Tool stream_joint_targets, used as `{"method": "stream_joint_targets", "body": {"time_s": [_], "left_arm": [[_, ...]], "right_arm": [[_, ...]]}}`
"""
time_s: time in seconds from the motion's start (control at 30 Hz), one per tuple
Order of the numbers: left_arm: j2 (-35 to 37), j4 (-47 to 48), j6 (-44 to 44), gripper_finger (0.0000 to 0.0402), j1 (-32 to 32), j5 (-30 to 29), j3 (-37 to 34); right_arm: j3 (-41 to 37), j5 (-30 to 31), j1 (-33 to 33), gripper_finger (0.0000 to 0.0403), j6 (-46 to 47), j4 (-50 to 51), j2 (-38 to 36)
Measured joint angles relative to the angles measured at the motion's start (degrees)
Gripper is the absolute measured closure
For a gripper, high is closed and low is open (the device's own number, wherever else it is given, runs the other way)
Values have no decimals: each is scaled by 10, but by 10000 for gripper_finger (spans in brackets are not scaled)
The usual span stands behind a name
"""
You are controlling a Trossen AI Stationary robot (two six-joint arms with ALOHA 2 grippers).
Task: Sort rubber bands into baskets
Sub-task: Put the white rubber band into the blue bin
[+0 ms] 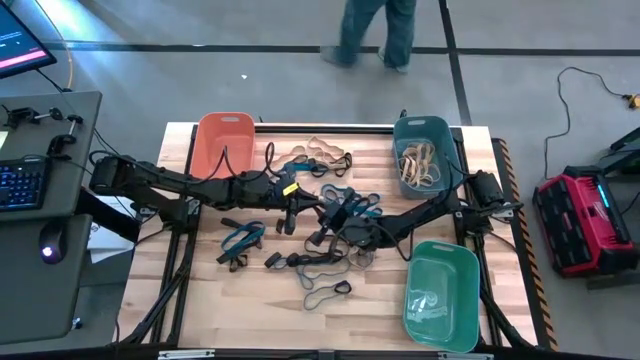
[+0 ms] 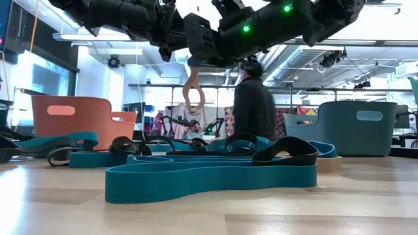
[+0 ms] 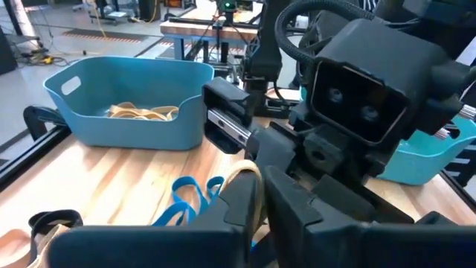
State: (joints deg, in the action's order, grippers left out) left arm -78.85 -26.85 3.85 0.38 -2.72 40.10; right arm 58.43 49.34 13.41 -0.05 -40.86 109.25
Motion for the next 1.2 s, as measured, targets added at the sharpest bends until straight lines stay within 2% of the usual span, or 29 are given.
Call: {"method": "stream_joint_targets", "body": {"time_s": [0.27,0.5,0.7,1.0,1.2], "left_arm": [[0,-9,-10,300,-2,-2,-4],[0,-173,4,263,-2,-2,-87],[1,-247,19,257,-3,-4,-135],[1,-245,10,257,-5,-9,-141],[0,-235,10,257,-5,-9,-141]], "right_arm": [[0,1,0,397,-10,30,-2],[0,2,0,400,-12,78,-19],[-1,2,-3,402,11,171,-65],[-1,33,-19,402,11,309,-170],[-1,63,-54,402,31,472,-277]]}}
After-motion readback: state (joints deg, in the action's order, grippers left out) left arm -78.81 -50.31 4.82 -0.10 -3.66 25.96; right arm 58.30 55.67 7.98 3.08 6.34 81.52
